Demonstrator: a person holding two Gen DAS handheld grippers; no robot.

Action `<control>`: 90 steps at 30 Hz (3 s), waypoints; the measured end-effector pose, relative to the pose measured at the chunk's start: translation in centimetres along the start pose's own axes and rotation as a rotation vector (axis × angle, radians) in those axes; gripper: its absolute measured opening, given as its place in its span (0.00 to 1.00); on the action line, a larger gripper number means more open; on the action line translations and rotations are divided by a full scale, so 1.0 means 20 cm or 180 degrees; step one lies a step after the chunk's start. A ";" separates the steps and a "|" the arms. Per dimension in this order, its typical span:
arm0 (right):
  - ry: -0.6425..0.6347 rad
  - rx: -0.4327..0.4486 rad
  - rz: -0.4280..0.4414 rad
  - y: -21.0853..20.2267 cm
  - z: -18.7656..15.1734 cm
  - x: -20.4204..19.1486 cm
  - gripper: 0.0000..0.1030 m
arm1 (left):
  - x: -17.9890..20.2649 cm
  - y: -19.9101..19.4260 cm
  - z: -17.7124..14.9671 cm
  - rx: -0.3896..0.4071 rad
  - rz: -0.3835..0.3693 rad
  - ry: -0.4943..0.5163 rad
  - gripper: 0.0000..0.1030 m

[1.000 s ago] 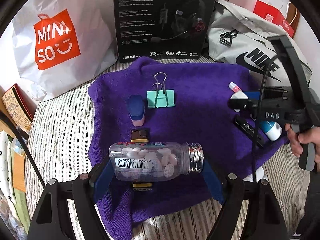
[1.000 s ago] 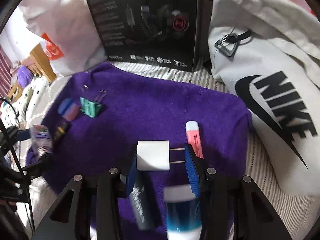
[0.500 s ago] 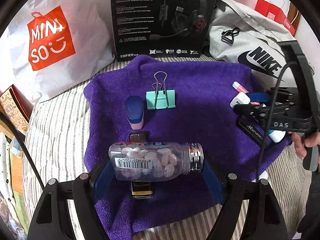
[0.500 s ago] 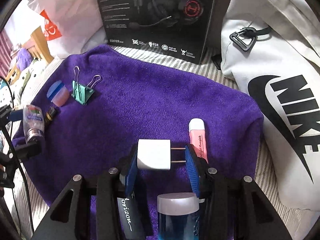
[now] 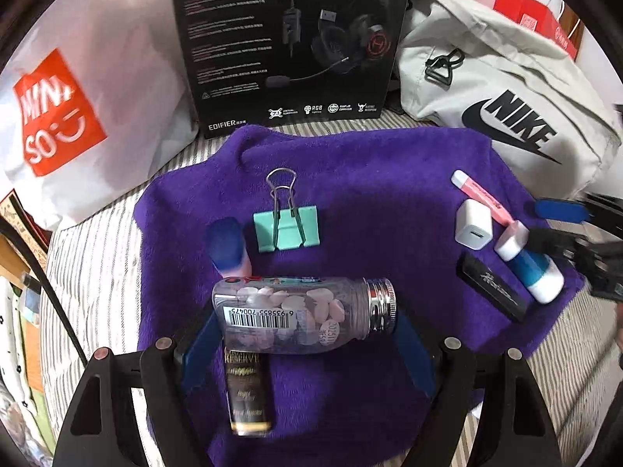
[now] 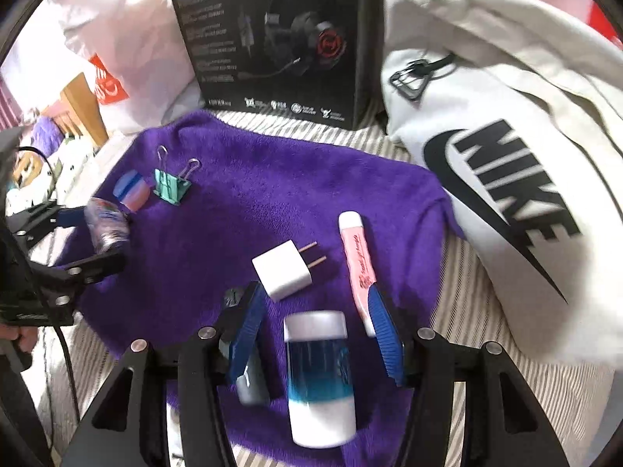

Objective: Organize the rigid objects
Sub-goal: 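Lay the pill bottle on the towel with left while right places the charger plug there, then grasp the white tape roll with the left gripper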

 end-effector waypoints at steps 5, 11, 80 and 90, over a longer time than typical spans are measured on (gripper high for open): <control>0.0072 0.0089 0.0011 -0.11 -0.07 0.01 0.54 | 0.04 0.05 0.04 -0.0027 0.0084 0.0065 0.78; 0.0107 0.0179 0.0013 -0.22 -0.15 -0.01 0.54 | 0.10 0.08 0.04 -0.0035 0.0183 0.0207 0.78; 0.0801 -0.0010 0.0309 -0.56 -1.04 -0.04 0.54 | 0.51 -0.26 -0.38 -0.0469 -0.0015 -0.0521 0.34; 0.0674 -0.0020 0.0423 -0.46 -0.96 -0.15 0.54 | 0.27 -0.36 -0.52 -0.0411 0.0089 -0.0571 0.34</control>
Point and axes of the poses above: each gripper's, at about its wrist camera, not at the fingertips, and y roughly the way its jaws point, x to its right, z to its top, the point moved 3 cm from there along y, roughly the way its jaws point, and after that the axes turned 12 degrees about z, right-handed, at the moved point
